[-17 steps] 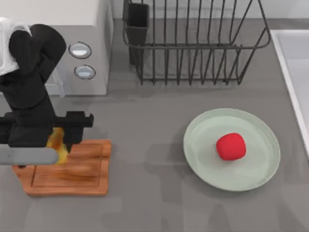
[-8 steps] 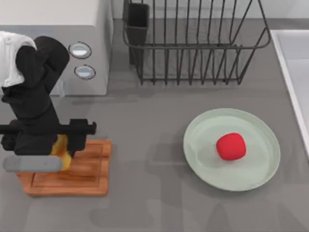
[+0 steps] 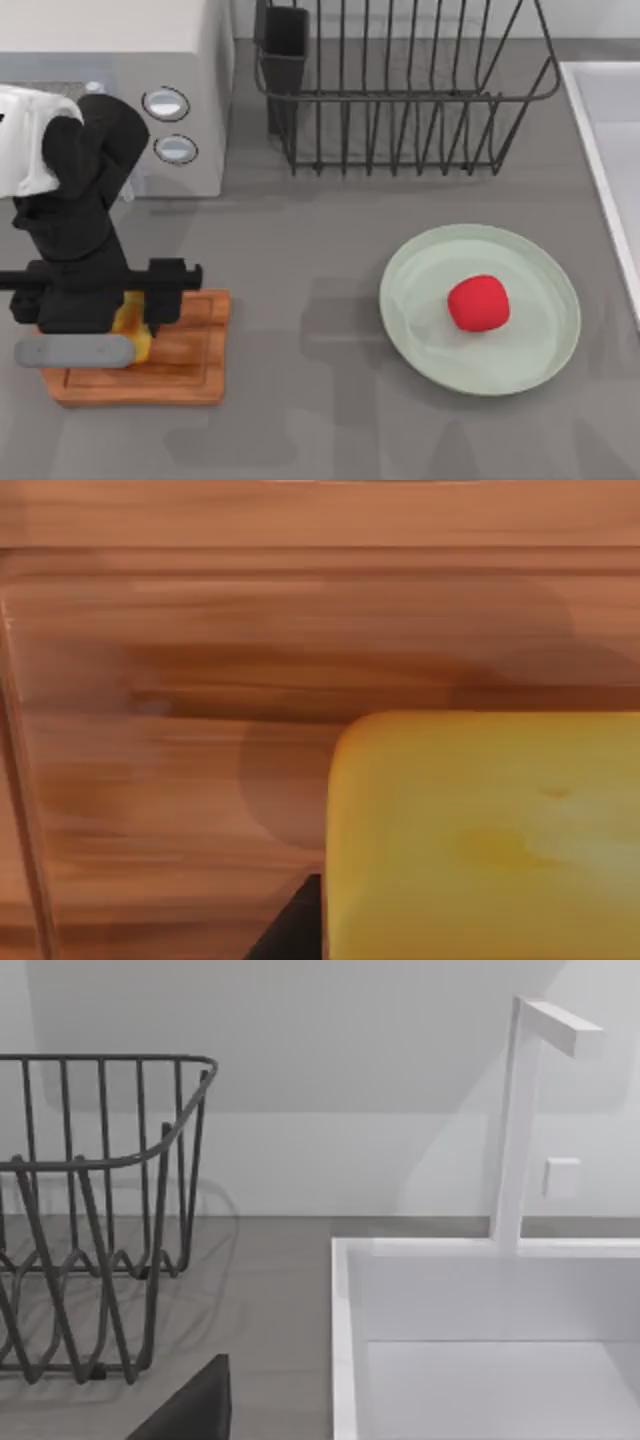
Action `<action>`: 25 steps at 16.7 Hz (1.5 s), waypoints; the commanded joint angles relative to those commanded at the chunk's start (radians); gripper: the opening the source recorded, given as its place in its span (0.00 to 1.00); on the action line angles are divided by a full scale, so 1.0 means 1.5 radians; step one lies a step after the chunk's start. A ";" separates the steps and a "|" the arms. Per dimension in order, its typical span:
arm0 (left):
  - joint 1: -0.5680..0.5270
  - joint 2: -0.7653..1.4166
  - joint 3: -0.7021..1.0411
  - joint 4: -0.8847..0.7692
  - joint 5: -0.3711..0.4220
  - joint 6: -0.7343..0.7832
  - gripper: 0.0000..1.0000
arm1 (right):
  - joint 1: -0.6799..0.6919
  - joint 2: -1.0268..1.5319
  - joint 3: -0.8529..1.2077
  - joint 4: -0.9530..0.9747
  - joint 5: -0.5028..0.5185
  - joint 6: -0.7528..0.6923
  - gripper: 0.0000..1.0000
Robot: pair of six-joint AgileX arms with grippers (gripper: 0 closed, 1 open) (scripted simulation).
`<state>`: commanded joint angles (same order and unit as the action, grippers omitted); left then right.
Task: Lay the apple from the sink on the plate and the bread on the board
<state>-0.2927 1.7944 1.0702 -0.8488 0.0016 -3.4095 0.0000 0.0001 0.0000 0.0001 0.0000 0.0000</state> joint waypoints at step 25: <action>0.000 -0.001 0.000 0.000 0.000 0.000 1.00 | 0.000 0.000 0.000 0.000 0.000 0.000 1.00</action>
<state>-0.2921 1.7936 1.0706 -0.8489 0.0016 -3.4095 0.0000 0.0001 0.0000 0.0001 0.0000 0.0000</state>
